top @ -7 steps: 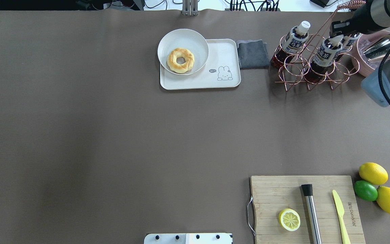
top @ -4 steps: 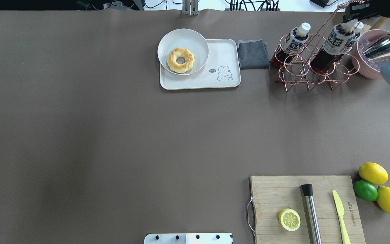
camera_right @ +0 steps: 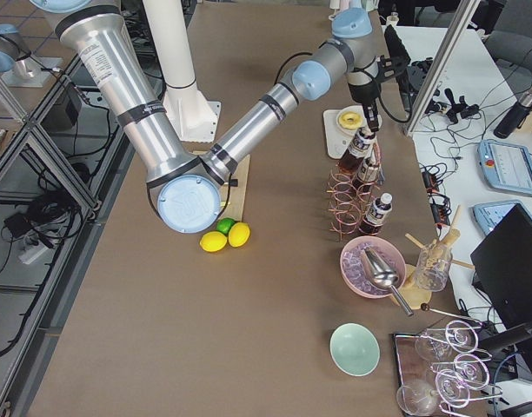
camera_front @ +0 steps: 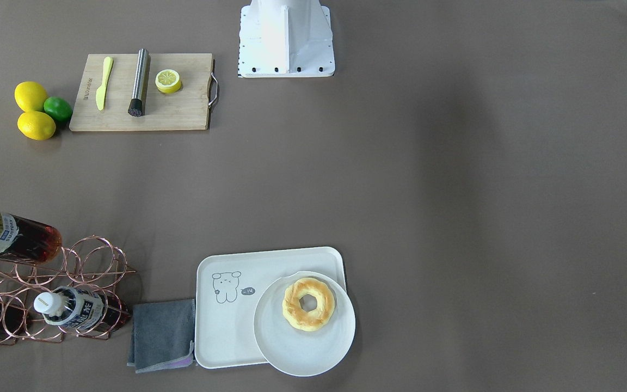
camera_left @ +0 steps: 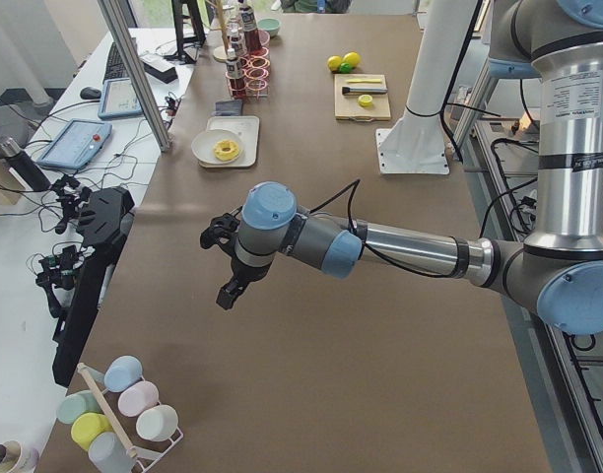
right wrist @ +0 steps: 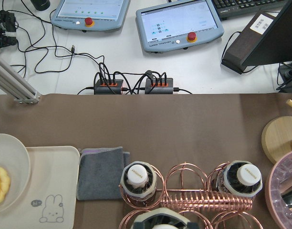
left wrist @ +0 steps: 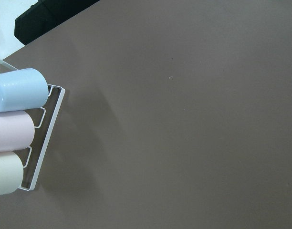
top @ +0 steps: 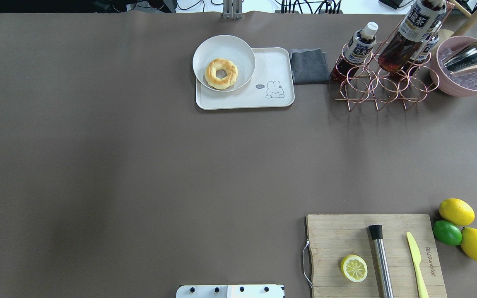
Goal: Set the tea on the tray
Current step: 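Lift the tea bottle up out of the rack with the right gripper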
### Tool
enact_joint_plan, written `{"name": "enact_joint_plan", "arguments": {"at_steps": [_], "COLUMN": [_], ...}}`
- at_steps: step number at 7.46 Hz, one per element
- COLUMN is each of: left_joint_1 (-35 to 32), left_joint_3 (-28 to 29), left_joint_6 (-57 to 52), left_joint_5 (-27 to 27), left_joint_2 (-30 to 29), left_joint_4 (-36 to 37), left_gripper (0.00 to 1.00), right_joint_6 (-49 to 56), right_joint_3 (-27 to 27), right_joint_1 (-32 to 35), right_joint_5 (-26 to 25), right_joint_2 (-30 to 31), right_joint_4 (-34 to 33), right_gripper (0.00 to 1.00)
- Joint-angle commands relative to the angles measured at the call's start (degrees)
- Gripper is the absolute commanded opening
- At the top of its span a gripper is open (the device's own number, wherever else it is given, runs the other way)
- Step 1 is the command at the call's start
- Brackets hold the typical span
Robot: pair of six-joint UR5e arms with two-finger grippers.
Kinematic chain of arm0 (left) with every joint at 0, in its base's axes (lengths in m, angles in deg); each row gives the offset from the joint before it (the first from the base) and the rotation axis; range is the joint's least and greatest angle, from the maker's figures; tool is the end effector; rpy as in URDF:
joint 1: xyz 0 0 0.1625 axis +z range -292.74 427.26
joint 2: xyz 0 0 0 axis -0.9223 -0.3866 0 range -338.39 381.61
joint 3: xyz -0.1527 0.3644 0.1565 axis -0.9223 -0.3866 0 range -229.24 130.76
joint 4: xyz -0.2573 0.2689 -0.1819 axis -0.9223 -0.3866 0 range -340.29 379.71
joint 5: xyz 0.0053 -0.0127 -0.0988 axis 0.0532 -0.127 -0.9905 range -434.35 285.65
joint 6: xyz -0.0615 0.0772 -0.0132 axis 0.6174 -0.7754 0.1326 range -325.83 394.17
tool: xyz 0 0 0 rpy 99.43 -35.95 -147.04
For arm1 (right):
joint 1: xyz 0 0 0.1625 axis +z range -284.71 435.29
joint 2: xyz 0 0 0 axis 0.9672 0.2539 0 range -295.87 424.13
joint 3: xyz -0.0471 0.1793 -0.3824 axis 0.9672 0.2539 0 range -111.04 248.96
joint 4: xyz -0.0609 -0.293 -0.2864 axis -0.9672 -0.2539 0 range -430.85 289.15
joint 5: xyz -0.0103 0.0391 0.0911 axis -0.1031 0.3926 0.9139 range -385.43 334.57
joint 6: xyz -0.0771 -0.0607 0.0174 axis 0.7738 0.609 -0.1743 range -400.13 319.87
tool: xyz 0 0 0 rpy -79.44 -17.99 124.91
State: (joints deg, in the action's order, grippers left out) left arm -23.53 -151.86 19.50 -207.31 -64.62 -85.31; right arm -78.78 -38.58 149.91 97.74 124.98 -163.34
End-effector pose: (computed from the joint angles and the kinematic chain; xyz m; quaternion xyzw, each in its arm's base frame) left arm -0.0721 -0.4794 0.5525 0.2390 0.3291 0.1852 0.8946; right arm -0.0847 -0.6049 0.2385 0.2012 -0.3995 0.0738 0.8914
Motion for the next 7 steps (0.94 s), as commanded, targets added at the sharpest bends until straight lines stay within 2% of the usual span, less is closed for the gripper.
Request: {"name": "enact_joint_plan", "arguments": {"at_steps": [1, 3, 4, 6, 7], "left_joint_1": [0.26, 0.35, 0.35, 0.78, 0.87], "left_joint_3": [-0.03, -0.12, -0.12, -0.12, -0.12], "left_joint_6": [0.0, 0.09, 0.09, 0.09, 0.09], "left_joint_5": [-0.02, -0.02, -0.02, -0.02, -0.02], "left_joint_2": [-0.16, -0.16, -0.25, -0.34, -0.34], "left_joint_4": [0.08, -0.01, -0.01, -0.01, 0.08], "left_gripper": [0.98, 0.98, 0.98, 0.98, 0.98], "right_joint_6": [-1.16, -8.4, -13.68, -23.02, -25.57], "right_joint_3": [-7.13, -6.72, -6.63, -6.11, -4.1], "right_joint_1": [-2.44, -8.23, -12.35, -24.46, -28.09], "right_joint_5": [0.58, -0.82, -3.61, -15.1, -18.72], "right_joint_2": [-4.24, -9.84, -12.4, -15.92, -18.02], "right_joint_4": [-11.64, -13.94, -14.03, -14.12, -14.47], "right_gripper": [0.0, 0.0, 0.0, 0.0, 0.0]}}
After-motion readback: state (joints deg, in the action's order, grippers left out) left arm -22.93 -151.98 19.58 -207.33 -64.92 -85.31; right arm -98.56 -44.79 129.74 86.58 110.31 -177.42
